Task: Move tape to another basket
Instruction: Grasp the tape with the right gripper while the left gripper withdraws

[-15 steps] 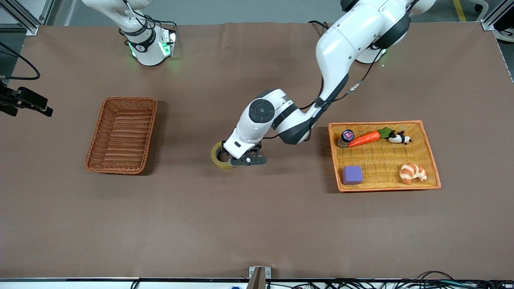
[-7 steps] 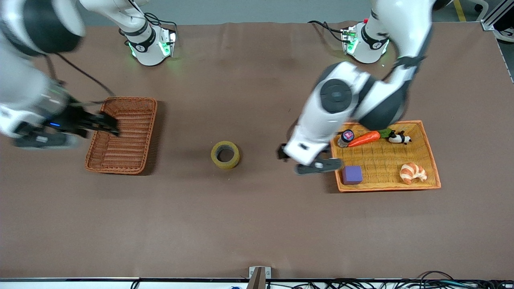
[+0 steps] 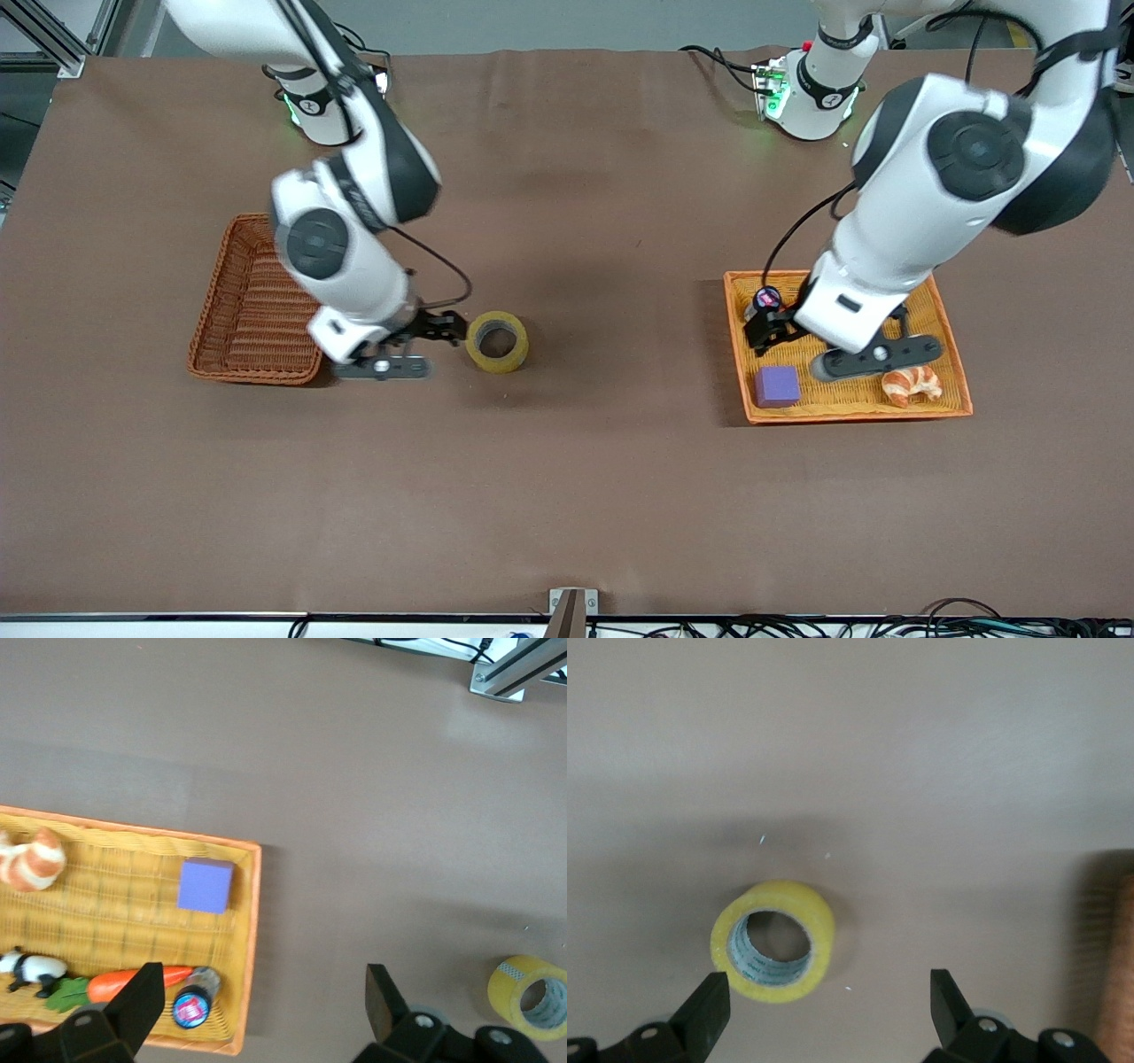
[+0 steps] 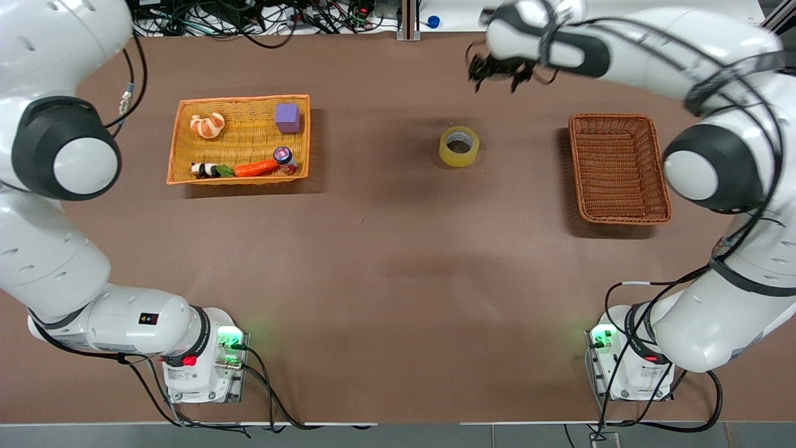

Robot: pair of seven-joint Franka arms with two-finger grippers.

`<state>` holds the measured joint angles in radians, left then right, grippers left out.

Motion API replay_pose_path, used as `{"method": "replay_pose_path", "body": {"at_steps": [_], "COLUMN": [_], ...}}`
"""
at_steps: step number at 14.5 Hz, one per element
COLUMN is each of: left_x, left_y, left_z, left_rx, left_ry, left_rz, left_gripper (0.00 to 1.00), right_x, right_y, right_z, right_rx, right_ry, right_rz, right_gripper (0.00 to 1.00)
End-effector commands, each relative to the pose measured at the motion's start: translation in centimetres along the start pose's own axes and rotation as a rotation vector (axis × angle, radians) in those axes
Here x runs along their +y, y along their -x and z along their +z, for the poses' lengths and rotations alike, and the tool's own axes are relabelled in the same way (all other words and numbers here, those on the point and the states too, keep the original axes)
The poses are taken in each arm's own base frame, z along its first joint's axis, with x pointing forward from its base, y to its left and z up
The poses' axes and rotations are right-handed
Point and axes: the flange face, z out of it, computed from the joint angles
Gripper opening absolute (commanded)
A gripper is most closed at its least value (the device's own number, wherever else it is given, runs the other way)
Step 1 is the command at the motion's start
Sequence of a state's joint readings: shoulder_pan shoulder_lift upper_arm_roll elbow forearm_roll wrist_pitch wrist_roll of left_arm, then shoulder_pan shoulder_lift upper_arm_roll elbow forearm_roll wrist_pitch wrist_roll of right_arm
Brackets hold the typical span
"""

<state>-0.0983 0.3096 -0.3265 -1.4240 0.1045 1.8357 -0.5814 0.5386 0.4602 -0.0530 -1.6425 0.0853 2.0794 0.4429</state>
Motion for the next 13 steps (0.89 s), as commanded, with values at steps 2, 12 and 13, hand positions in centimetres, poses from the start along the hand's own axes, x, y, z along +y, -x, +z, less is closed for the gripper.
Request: {"method": "replay_pose_path", "body": {"at_steps": [2,12,13], "left_x": [-3.0,-12.4,-12.5], "left_y": [1.6,3.8,4.3], "left_z": [-4.0,-6.9,-6.9], "left_rx": [0.019,0.005,0.004], "left_ry": [-0.025,0.018,0.015], "left_rz": [0.042,0.08,0.088], "left_gripper": [1.0,1.0,1.0], "right_x": [-3.1,-2.2,-2.2], "right_y": [2.9,4.9,5.0], "right_z": [7.0,14.7,15.6], "right_rx": [-0.005,0.053,0.052], "right_ry": [0.028,0.047,0.048], "right_rz": [-0.053,-0.105,-0.104], "right_gripper": [1.0,1.0,1.0]}}
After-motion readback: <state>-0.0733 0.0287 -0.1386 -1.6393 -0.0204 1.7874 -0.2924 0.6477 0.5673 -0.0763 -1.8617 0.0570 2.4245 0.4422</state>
